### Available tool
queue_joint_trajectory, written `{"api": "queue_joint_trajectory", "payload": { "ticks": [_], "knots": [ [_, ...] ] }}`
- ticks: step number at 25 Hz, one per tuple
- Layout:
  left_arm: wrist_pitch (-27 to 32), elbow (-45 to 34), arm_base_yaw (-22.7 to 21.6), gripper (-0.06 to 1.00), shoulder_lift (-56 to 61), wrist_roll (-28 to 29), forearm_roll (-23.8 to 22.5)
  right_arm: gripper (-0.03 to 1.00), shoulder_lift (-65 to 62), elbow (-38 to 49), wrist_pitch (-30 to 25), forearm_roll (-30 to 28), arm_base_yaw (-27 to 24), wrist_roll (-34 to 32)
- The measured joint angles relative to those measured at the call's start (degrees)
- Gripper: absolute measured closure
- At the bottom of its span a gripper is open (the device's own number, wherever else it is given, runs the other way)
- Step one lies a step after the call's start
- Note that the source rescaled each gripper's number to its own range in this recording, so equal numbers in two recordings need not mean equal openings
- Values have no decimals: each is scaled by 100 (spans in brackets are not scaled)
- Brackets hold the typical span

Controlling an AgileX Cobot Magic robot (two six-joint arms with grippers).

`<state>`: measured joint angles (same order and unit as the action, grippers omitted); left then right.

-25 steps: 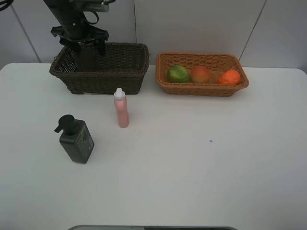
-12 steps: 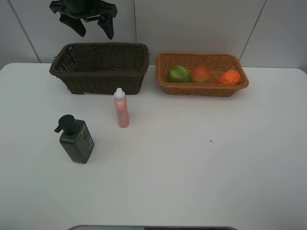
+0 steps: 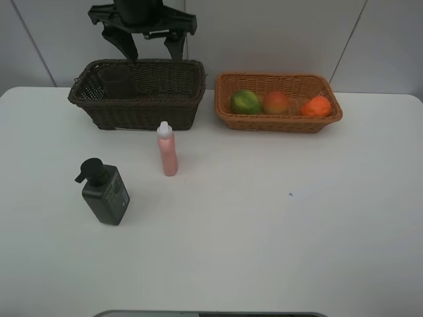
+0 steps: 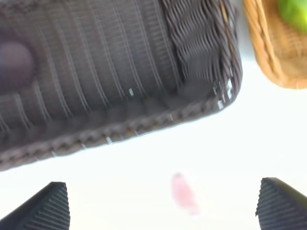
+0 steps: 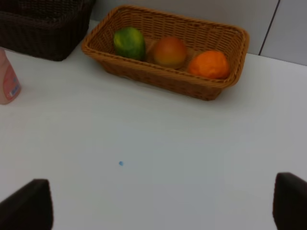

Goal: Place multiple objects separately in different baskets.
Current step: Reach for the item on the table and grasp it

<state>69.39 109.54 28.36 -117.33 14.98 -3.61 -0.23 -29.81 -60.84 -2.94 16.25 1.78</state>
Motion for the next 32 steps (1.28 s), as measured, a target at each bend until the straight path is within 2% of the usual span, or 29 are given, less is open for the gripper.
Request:
{"api": "queue_joint_trajectory", "payload": {
  "ticks": [5, 11, 18, 25, 32],
  "knots": [
    [-35, -799, 327, -6, 216, 549, -245, -2, 0, 0, 0, 0, 0, 0],
    [-814, -1984, 582, -6, 943, 1202, -359, -2, 0, 0, 0, 0, 0, 0],
    [-1406, -3157, 598, -6, 1295, 1648, -285, -2, 0, 0, 0, 0, 0, 0],
    [-1709, -3344, 598, -6, 1352, 1749, -82, -2, 0, 0, 0, 0, 0, 0],
    [-2030, -3344, 598, -6, 1338, 1796, -94, -2, 0, 0, 0, 0, 0, 0]
  ]
}}
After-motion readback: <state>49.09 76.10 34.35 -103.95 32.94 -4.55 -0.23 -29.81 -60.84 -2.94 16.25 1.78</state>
